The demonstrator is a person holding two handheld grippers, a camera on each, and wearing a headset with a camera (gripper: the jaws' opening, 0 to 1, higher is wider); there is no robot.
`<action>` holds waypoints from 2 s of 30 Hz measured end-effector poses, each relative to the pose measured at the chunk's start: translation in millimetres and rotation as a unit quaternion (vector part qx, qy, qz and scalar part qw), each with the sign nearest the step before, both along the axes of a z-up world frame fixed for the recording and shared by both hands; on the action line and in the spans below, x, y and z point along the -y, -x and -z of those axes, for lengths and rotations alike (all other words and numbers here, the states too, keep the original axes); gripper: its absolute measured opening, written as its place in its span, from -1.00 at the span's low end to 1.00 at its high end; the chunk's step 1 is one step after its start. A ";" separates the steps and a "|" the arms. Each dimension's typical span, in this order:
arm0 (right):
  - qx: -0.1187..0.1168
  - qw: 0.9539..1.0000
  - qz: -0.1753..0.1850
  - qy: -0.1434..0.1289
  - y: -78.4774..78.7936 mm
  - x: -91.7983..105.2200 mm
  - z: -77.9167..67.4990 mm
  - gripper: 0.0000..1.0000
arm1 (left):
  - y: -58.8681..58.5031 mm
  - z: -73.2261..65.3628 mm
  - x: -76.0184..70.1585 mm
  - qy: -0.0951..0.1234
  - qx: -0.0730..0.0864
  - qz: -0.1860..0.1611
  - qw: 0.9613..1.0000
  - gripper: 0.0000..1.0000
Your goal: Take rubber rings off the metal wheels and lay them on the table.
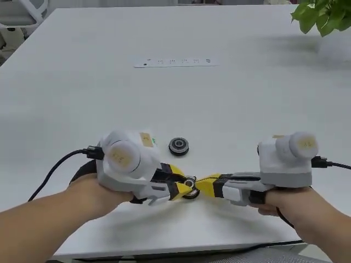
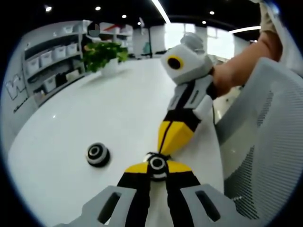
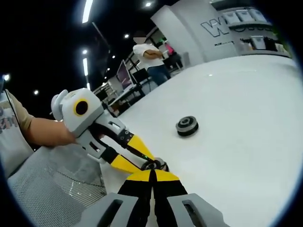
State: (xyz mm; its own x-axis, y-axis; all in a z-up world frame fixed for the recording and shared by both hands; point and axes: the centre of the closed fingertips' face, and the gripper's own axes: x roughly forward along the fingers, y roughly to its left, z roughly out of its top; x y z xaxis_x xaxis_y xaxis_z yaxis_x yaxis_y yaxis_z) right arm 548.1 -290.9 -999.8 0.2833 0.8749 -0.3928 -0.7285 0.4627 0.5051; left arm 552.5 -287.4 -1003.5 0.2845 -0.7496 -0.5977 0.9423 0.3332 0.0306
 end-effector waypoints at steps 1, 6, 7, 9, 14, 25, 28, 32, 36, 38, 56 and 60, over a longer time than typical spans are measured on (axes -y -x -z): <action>0.000 1.000 0.000 -0.001 -0.1 -0.3 0.1 -1.00 | 0.0 0.0 -0.1 0.000 0.000 0.000 1.000 -0.78; 0.004 1.000 -0.008 0.002 1.2 -4.2 0.1 -1.00 | 0.2 -0.3 -0.3 0.000 0.000 0.001 1.000 -0.78; 0.005 1.000 -0.009 0.001 1.2 -4.5 -0.3 -1.00 | 0.3 -0.4 -0.2 0.000 0.001 0.001 1.000 -0.78; 0.005 1.000 -0.012 -0.001 1.1 -5.8 -0.4 -1.00 | 0.3 -0.5 -0.3 0.000 0.001 0.001 1.000 -0.78; 0.013 1.000 -0.022 -0.012 3.5 -10.1 -5.2 -1.00 | 0.8 -1.4 -0.4 0.001 0.002 0.001 1.000 -0.77; 0.034 0.999 -0.025 0.007 2.8 -4.2 -2.0 -1.00 | 1.1 -2.2 0.4 -0.001 0.010 0.008 1.000 -0.75; 0.035 0.999 -0.024 0.006 2.4 -3.0 -2.9 -1.00 | 1.5 -2.2 0.6 0.001 0.006 0.008 1.000 -0.73; 0.031 0.999 -0.017 -0.002 0.4 -0.9 -5.4 -1.00 | 1.8 -3.2 -0.2 -0.001 0.006 0.012 1.000 -0.71; 0.026 1.000 -0.009 -0.013 -2.0 -0.4 -8.3 -1.00 | 2.1 -7.8 -1.0 0.005 0.005 0.011 1.000 -0.69; 0.025 1.000 -0.008 -0.014 -2.9 -0.6 -9.3 -1.00 | 1.4 -10.9 -1.1 0.012 0.002 0.009 1.000 -0.64; 0.019 0.999 -0.007 -0.032 -1.2 -5.2 -26.6 -1.00 | 7.0 -44.6 -14.1 0.058 -0.008 -0.004 0.998 -0.39; 0.019 0.999 -0.010 -0.035 -2.2 -5.4 -30.7 -1.00 | 7.5 -53.2 -20.5 0.066 -0.005 -0.011 0.998 -0.29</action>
